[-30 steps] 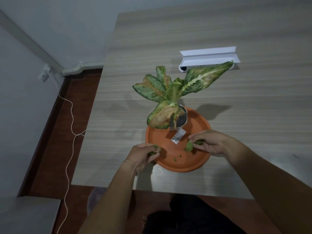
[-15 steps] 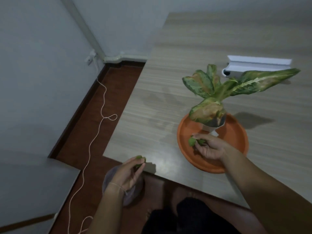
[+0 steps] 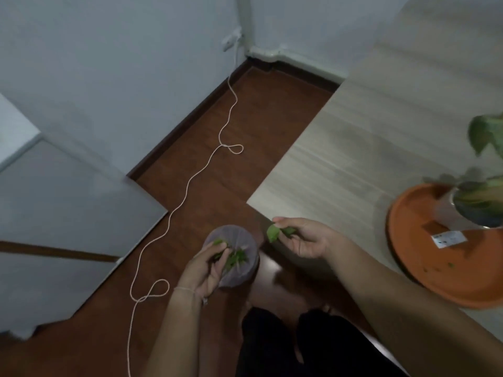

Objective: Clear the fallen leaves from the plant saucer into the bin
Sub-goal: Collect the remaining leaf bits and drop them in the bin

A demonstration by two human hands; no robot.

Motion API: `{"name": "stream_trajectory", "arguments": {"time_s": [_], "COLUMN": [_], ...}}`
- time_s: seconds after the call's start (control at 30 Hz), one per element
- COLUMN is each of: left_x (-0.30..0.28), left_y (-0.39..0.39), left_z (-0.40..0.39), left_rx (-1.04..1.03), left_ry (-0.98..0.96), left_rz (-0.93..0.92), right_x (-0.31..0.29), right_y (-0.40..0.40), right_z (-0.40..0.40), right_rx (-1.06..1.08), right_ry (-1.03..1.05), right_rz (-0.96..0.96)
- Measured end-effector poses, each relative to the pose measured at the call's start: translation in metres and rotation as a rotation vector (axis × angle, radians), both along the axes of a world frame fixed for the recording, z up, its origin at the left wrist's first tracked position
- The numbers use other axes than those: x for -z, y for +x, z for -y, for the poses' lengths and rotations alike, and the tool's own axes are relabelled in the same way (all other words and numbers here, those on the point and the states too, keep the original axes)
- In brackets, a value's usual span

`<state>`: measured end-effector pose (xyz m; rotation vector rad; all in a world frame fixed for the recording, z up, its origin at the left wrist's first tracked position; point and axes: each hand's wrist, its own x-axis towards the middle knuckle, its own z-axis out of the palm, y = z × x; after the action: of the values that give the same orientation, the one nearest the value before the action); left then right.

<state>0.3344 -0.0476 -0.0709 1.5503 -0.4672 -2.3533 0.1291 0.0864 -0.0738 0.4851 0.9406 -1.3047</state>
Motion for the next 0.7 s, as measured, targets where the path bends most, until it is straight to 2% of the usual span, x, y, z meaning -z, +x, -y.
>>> {"name": "stream_trajectory", "arguments": {"time_s": [0.17, 0.27, 0.43, 0.53, 0.7], "left_x": [0.047, 0.093, 0.187, 0.258, 0.348], "left_y": [0.041, 0.058, 0.07, 0.073, 0.078], "left_z": [0.052, 0.078, 0.109, 0.126, 0.145], "left_rx": [-0.082, -0.074, -0.015, 0.003, 0.053], "left_ry": [0.049, 0.048, 0.126, 0.157, 0.107], "left_rz": [0.019, 0.052, 0.147, 0.201, 0.34], "right_x": [0.058, 0.103, 0.198, 0.261, 0.338], "right_y": [0.067, 0.103, 0.123, 0.122, 0.122], "right_z": [0.067, 0.09, 0.131, 0.158, 0.192], "right_rx": [-0.053, -0.114, 0.006, 0.02, -0.177], "right_ry": [0.011, 0.128, 0.285, 0.38, 0.542], "right_rz": [0.053, 0.053, 0.109, 0.06, -0.159]}}
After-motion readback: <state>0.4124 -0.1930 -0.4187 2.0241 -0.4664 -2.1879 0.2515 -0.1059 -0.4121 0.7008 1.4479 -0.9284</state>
